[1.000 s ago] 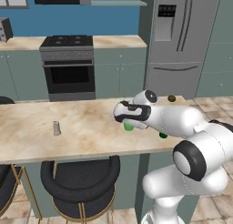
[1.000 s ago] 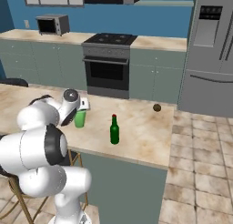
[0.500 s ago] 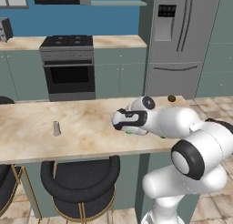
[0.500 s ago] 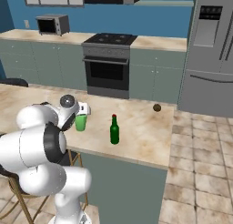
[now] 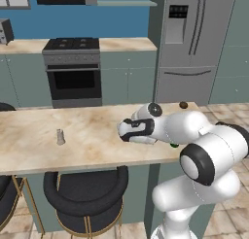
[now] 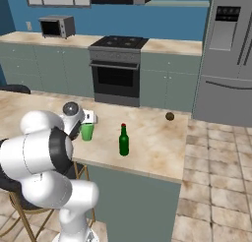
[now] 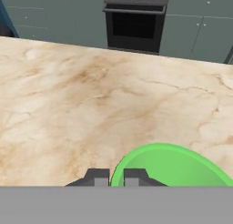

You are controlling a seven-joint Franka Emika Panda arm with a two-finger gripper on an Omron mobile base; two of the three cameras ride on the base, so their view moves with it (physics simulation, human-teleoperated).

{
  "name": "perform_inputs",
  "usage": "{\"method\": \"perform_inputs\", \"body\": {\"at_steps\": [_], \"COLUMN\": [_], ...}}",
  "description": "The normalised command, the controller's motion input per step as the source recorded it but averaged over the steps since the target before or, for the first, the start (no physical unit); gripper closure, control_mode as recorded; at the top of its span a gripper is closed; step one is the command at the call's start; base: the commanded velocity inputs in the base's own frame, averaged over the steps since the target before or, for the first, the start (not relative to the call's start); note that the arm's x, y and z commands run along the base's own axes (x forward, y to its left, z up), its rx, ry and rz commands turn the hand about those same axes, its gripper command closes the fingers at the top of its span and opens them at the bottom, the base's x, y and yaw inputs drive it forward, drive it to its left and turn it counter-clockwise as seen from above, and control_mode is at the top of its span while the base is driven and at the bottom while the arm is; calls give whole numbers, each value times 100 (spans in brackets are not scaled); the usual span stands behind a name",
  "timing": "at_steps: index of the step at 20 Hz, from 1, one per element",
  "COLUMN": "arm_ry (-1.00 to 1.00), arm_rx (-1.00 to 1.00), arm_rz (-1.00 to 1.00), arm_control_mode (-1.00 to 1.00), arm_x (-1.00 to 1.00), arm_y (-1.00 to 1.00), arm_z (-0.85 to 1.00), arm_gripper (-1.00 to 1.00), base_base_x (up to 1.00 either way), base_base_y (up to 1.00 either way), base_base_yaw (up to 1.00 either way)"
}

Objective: Open the cabinet directly in front. Then move the beer and the cup to the dining counter with the candle on it.

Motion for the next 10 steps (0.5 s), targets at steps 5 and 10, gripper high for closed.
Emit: {"method": "perform_inputs", "body": {"at_steps": [5,10], "arm_ry": [-1,0], "arm_rx": [0,0], "arm_rz": [-1,0], "arm_control_mode": [-100,-100], "arm_x": [16,6], "arm_y": [0,0], "arm_z": [-9,-21], "arm_gripper": [100,100], "base_base_x": [0,0], "base_base_y": [0,0], "base_base_yaw": [0,0]}}
